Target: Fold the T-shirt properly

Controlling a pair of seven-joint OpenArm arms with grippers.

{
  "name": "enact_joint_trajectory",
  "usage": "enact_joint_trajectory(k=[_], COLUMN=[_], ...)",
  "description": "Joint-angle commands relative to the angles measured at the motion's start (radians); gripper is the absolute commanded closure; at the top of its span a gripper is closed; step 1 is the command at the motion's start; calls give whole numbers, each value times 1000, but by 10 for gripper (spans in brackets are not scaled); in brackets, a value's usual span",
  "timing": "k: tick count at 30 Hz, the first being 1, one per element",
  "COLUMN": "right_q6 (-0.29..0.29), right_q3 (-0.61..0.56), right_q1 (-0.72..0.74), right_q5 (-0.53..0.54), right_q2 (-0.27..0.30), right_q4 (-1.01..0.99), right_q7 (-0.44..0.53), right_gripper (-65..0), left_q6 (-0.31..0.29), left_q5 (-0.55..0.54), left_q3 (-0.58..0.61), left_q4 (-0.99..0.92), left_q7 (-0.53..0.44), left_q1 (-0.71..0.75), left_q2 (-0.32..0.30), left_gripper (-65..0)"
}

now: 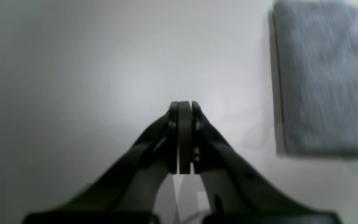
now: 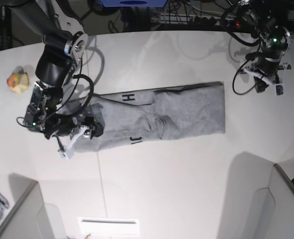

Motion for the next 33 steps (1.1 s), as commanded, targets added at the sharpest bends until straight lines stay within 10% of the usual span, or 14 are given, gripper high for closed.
enact_joint_trajectory(k=[1, 4, 11, 23, 33], right_q6=[-12, -12, -12, -12, -22], right_q3=[-3, -3, -3, -72, -305], right_q1=[-18, -13, -10, 35, -57], right_q5=[-78, -78, -78, -78, -81], right_q2=[-4, -3, -6, -7, -83], right_q4=[-14, -14, -19, -6, 383], right_q7=[-81, -72, -54, -3, -11], right_gripper=[-480, -425, -9, 0, 0], left_q6=[-4, -3, -1, 0, 0], left_q5=[-12, -2, -2, 0, 0], left_q3=[15, 54, 183, 363, 374], left_q4=[1, -49, -206, -319, -316], left_q7=[-22, -22, -22, -24, -22], left_q1=[-18, -71, -168, -207, -188], left_q2=[-12, -15, -71, -158, -206], left_gripper=[0, 0, 0, 0, 0])
